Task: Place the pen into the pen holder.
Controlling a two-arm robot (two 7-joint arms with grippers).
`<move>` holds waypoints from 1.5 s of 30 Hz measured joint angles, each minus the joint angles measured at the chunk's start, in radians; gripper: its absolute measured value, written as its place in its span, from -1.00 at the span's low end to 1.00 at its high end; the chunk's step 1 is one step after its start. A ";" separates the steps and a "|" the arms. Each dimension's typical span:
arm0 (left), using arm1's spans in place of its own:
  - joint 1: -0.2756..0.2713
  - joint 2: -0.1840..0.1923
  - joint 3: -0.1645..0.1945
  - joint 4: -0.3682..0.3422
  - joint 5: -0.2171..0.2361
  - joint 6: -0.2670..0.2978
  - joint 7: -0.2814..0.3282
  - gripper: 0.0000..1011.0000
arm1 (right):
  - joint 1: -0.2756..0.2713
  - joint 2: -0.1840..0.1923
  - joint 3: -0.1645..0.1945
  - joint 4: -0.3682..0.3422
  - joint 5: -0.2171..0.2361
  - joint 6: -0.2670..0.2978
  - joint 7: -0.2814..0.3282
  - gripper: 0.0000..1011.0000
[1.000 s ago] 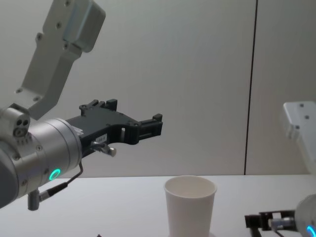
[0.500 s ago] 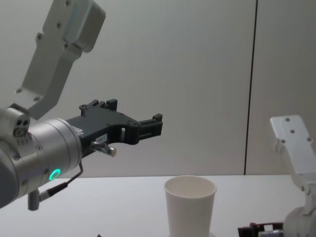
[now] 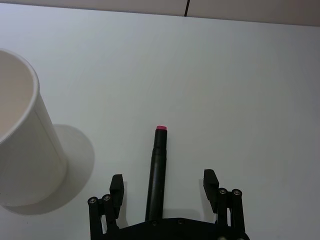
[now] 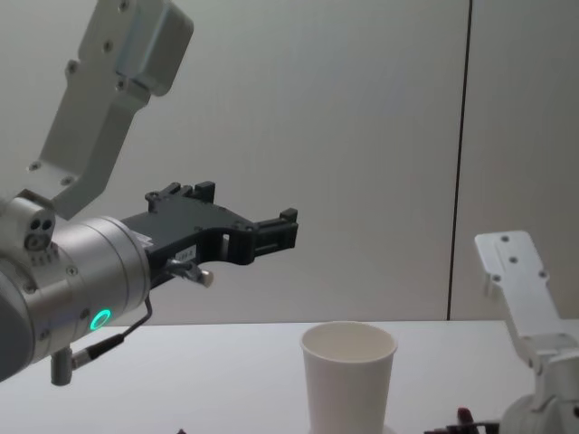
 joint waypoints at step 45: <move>0.000 0.000 0.000 0.000 0.000 0.000 0.000 0.98 | 0.044 -0.033 0.026 0.141 -0.029 -0.099 0.055 -0.67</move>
